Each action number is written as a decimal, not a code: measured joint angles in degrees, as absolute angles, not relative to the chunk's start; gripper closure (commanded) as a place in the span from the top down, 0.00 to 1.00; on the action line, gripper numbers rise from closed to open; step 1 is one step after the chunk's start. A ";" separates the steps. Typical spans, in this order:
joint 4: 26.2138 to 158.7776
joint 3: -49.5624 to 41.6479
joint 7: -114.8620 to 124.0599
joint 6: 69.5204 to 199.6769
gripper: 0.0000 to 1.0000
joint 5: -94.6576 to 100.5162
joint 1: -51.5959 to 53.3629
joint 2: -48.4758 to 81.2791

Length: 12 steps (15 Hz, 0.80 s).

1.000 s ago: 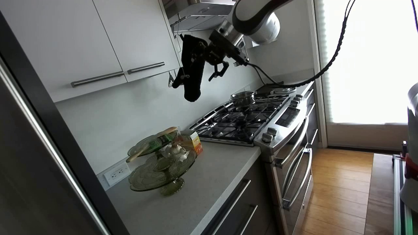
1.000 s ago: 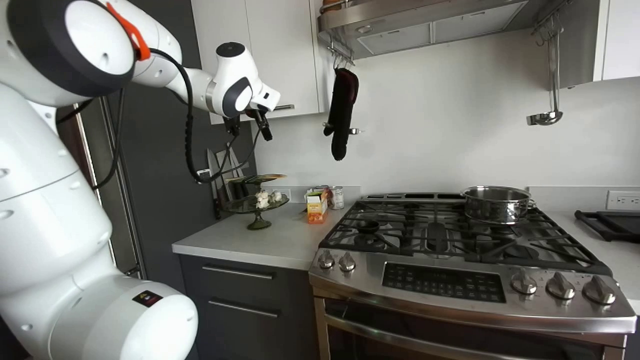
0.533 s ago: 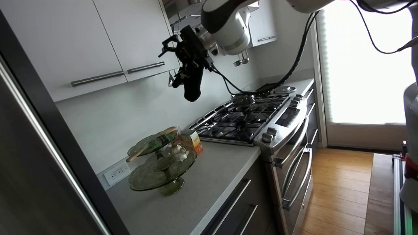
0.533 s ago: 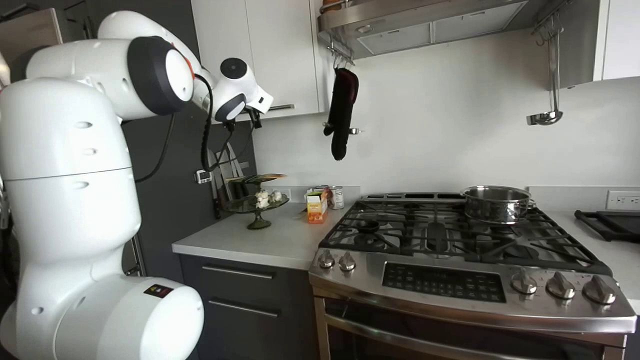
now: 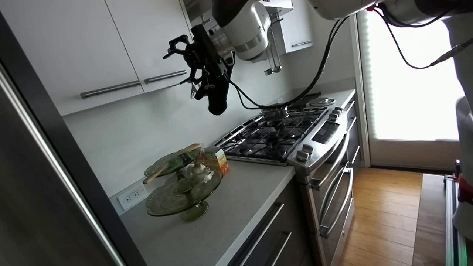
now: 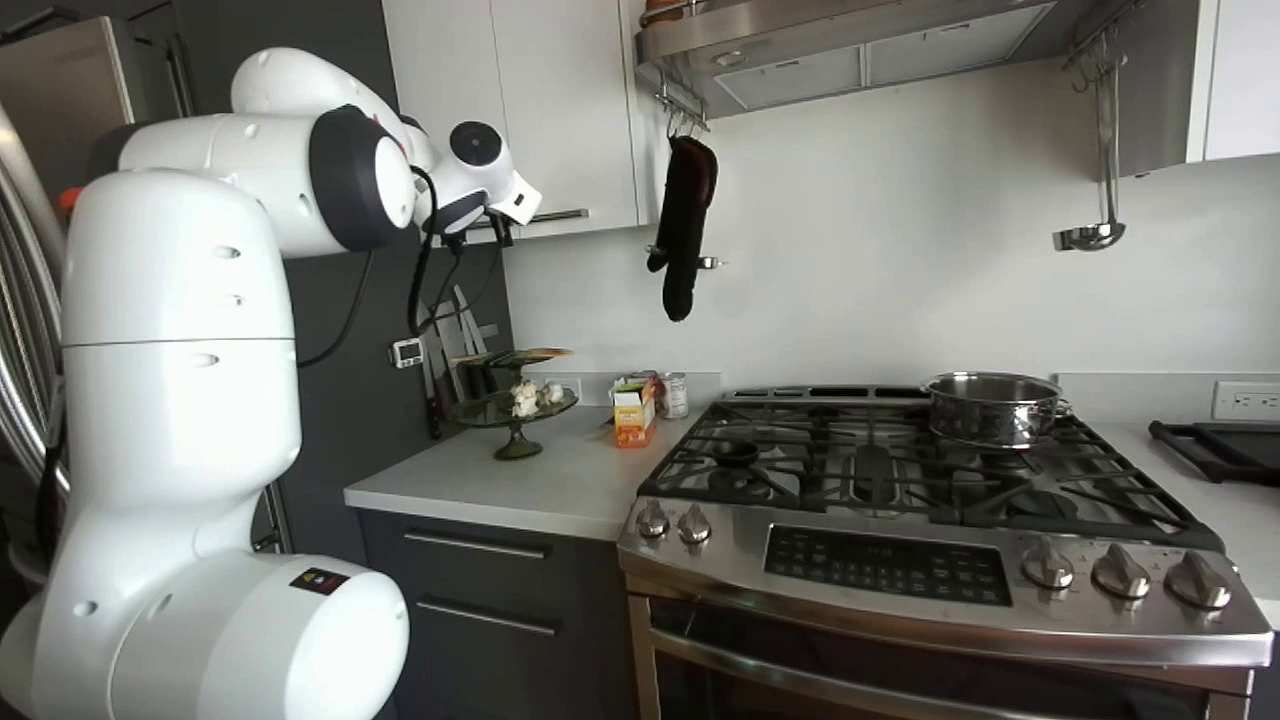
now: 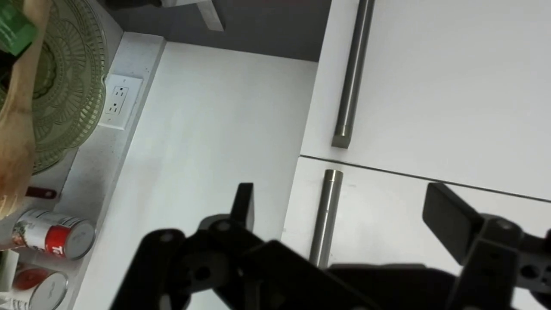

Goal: Open the right door of the top drawer

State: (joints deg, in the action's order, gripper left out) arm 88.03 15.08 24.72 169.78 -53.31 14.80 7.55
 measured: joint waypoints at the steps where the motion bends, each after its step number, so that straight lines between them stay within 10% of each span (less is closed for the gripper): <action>1: 88.01 15.08 24.72 169.77 1.00 -53.28 14.80 7.54; 12: 76.48 16.52 11.35 166.30 1.00 -69.79 12.62 15.21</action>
State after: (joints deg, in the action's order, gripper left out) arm 76.48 16.52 11.35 166.30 -69.79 12.62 15.21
